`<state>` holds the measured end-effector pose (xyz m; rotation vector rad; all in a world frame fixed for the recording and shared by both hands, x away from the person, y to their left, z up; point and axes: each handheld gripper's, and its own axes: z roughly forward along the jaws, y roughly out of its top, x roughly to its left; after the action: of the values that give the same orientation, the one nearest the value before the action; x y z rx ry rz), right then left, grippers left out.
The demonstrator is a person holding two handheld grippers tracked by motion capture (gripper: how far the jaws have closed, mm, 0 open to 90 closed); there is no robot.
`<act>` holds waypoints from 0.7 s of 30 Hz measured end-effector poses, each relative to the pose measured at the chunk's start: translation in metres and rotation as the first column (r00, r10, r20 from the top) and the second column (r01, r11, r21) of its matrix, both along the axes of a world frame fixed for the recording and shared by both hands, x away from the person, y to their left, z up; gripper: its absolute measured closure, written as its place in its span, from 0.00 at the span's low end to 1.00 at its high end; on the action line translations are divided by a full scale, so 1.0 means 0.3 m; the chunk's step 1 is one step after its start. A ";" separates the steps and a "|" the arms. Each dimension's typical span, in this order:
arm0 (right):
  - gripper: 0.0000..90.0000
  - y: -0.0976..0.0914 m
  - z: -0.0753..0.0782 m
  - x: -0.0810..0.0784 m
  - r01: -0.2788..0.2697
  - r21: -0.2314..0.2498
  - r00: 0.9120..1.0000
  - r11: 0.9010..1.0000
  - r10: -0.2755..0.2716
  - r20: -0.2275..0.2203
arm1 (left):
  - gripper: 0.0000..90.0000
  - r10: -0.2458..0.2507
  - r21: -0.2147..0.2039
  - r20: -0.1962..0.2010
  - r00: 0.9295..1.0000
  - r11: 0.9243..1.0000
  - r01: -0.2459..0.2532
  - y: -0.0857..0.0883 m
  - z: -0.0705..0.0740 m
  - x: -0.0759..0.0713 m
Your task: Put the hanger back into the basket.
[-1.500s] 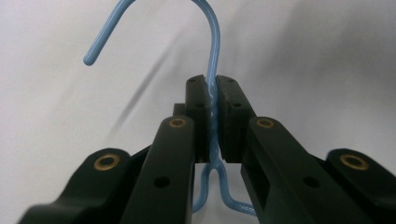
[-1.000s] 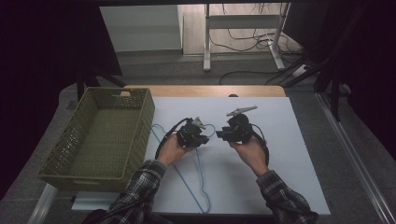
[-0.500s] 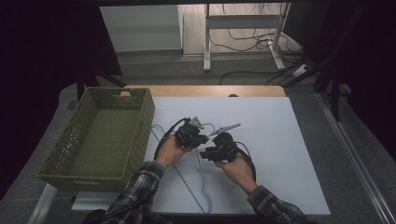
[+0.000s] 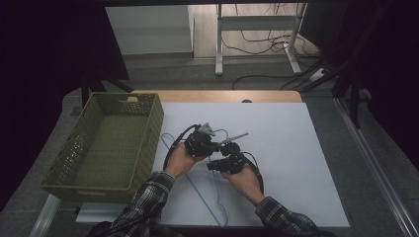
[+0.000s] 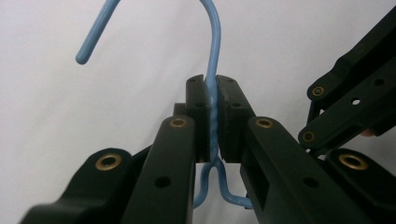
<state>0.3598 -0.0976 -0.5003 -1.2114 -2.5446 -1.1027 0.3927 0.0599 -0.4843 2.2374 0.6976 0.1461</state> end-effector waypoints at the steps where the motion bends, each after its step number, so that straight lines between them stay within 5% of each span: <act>1: 0.90 -0.006 0.004 0.001 0.016 0.009 1.000 1.000 -0.015 -0.013 | 0.93 0.009 -0.010 0.004 1.000 1.000 -0.009 0.004 0.006 0.000; 2: 0.92 -0.014 0.006 0.005 0.034 0.020 0.999 0.999 -0.033 -0.032 | 0.91 -0.015 0.005 0.016 1.000 1.000 0.015 0.017 0.017 0.004; 5: 0.97 -0.055 0.034 0.025 0.068 0.115 0.995 0.991 -0.059 -0.077 | 0.64 -0.010 -0.003 0.051 0.999 1.000 0.010 0.031 0.063 -0.019; 12: 0.97 -0.079 0.112 0.016 0.018 0.084 1.000 0.996 -0.018 -0.006 | 0.39 -0.001 -0.015 0.067 0.998 1.000 0.002 0.071 0.157 -0.069; 21: 0.97 -0.138 0.217 -0.013 -0.056 0.068 0.996 0.996 0.051 0.068 | 0.28 -0.004 0.055 0.060 0.998 0.999 0.001 0.136 0.228 -0.145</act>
<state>0.3558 -0.1391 -0.4353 -1.1012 -2.5469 -1.2281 0.3492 0.1006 -0.4160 2.2759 0.6660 0.2328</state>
